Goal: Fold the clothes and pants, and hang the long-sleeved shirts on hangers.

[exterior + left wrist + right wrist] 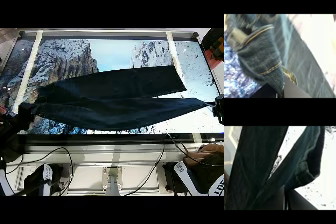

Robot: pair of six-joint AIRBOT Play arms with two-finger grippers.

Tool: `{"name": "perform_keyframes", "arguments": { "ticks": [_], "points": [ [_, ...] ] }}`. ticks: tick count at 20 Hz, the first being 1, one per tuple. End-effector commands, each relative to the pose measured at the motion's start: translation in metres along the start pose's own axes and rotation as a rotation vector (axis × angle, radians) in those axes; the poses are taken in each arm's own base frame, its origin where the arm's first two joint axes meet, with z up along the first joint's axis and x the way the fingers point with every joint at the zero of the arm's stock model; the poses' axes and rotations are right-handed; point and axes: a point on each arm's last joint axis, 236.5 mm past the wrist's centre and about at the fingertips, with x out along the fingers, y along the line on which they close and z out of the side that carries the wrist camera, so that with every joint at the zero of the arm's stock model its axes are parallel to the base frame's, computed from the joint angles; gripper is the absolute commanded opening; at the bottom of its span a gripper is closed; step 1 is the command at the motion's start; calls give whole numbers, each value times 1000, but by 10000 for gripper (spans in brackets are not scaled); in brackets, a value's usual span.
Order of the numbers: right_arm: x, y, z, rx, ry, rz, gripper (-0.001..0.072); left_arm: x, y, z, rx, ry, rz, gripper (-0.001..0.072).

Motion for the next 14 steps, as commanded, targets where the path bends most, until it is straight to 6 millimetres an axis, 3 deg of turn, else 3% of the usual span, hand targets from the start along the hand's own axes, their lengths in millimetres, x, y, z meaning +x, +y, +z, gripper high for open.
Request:
{"name": "perform_keyframes", "arguments": {
  "ticks": [1,5,10,12,14],
  "points": [
    [-21,2,-2,-20,-2,-55,22,-31,-2,6,31,-87,36,26],
    [-33,12,7,-35,-35,-53,22,-31,7,3,26,-66,64,26],
    [-55,42,58,-84,-135,-23,21,-18,22,0,-31,-12,91,27],
    [-52,55,74,-104,-136,0,21,-7,23,-1,-99,21,71,27],
    [-37,78,81,-158,-106,27,21,5,12,-1,-137,52,-9,27]
  ]
}}
